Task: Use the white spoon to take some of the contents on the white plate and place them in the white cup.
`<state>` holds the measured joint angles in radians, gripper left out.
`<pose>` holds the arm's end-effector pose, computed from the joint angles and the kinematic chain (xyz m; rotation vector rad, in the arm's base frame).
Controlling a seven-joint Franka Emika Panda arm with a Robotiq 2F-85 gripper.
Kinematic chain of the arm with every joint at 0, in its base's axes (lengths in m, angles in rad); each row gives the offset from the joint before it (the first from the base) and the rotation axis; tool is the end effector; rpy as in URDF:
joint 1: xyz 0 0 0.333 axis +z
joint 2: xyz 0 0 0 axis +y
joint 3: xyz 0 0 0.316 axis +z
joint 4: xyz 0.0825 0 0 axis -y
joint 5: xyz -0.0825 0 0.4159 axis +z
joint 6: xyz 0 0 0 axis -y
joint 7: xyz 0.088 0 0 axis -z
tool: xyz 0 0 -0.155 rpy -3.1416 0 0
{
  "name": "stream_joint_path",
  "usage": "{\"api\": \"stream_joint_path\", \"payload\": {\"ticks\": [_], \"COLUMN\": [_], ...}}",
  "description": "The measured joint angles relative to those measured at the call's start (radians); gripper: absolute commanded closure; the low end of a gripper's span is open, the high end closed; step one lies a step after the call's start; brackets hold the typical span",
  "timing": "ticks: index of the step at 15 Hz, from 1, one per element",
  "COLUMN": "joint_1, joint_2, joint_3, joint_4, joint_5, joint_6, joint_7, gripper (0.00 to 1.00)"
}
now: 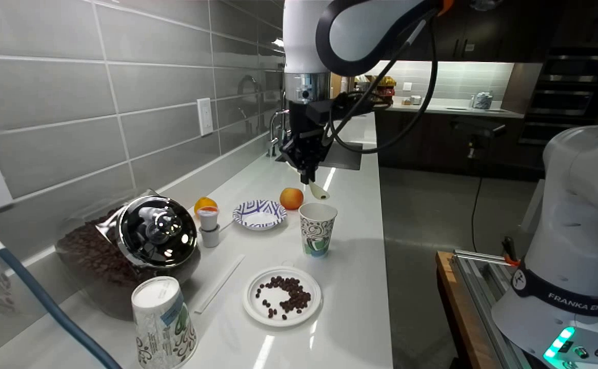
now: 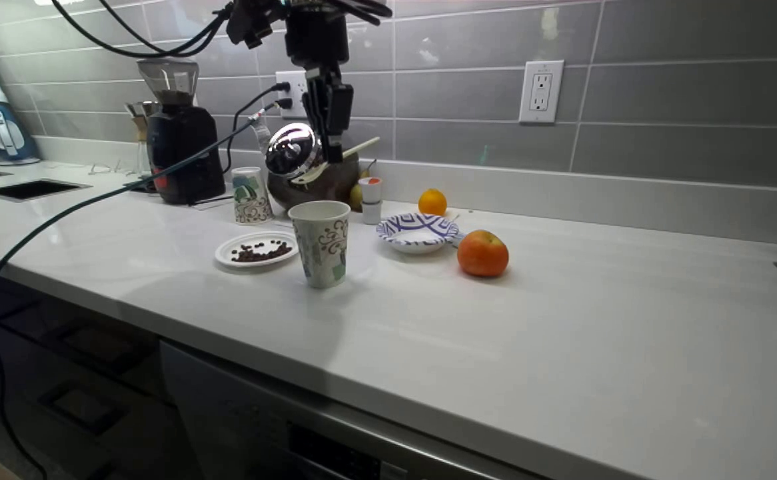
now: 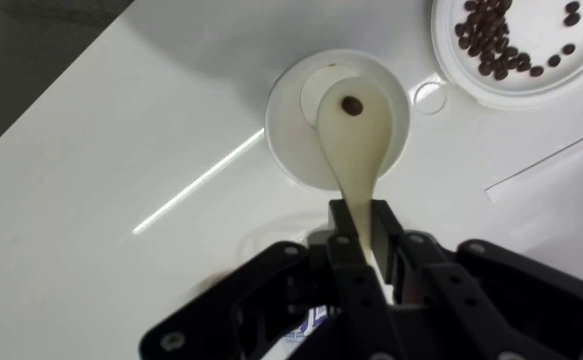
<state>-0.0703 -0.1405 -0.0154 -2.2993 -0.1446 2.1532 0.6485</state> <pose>0.5140 -0.0558 0.3406 2.8657 -0.9721 0.0418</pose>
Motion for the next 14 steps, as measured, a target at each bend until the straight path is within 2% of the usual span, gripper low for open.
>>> {"api": "stream_joint_path", "payload": {"ticks": [3, 8, 14], "joint_1": [0.002, 0.012, 0.013], "joint_2": [0.003, 0.003, 0.003], "joint_3": [0.042, 0.103, 0.117], "joint_4": [-0.018, -0.055, -0.061], "joint_5": [-0.133, -0.319, -0.526], "joint_6": [0.044, 0.046, -0.03], "joint_7": [0.168, 0.427, 0.661], "gripper": [0.96, 0.96, 0.96]}}
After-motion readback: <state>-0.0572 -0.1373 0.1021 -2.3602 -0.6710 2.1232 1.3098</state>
